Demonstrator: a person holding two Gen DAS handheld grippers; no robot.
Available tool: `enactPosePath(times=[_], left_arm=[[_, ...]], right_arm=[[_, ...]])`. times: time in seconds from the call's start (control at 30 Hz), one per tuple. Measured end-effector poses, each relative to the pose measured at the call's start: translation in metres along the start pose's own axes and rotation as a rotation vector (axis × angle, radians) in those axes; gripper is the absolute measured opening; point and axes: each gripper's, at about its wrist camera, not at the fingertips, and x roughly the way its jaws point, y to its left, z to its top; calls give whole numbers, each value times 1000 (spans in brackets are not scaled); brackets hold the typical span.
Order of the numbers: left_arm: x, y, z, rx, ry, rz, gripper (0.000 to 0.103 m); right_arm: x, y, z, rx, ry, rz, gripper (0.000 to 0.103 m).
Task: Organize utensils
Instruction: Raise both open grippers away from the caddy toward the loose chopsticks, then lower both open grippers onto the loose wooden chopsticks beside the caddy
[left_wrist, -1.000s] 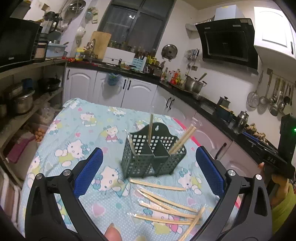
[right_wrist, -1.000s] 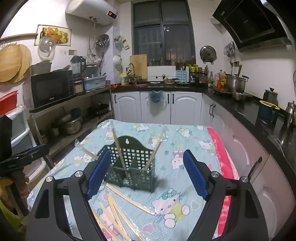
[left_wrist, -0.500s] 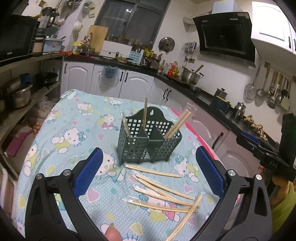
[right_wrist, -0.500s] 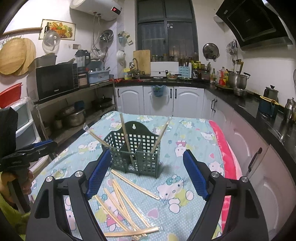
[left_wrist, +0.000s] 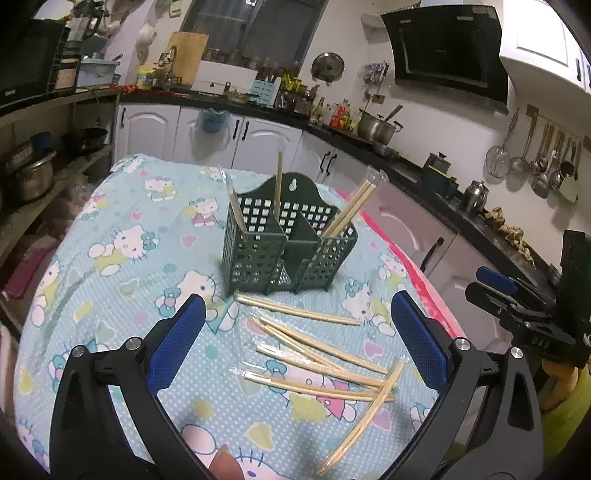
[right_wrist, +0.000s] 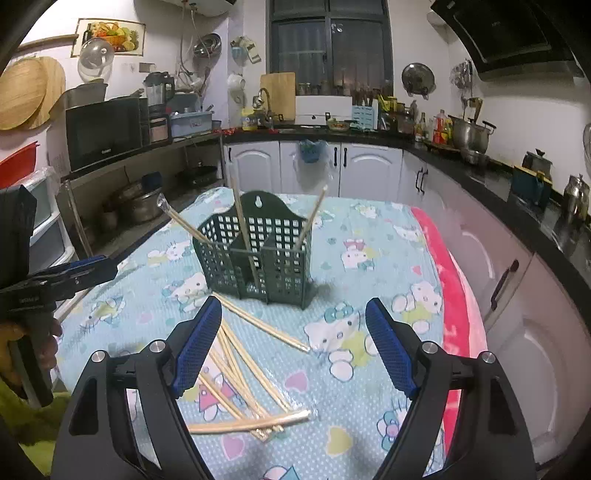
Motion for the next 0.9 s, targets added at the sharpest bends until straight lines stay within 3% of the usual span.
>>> enactPosePath(times=[0.9], left_arm=[[54, -5, -37, 17, 168, -6, 92]], right_arm=[[31, -17, -58, 44, 148, -2, 78]])
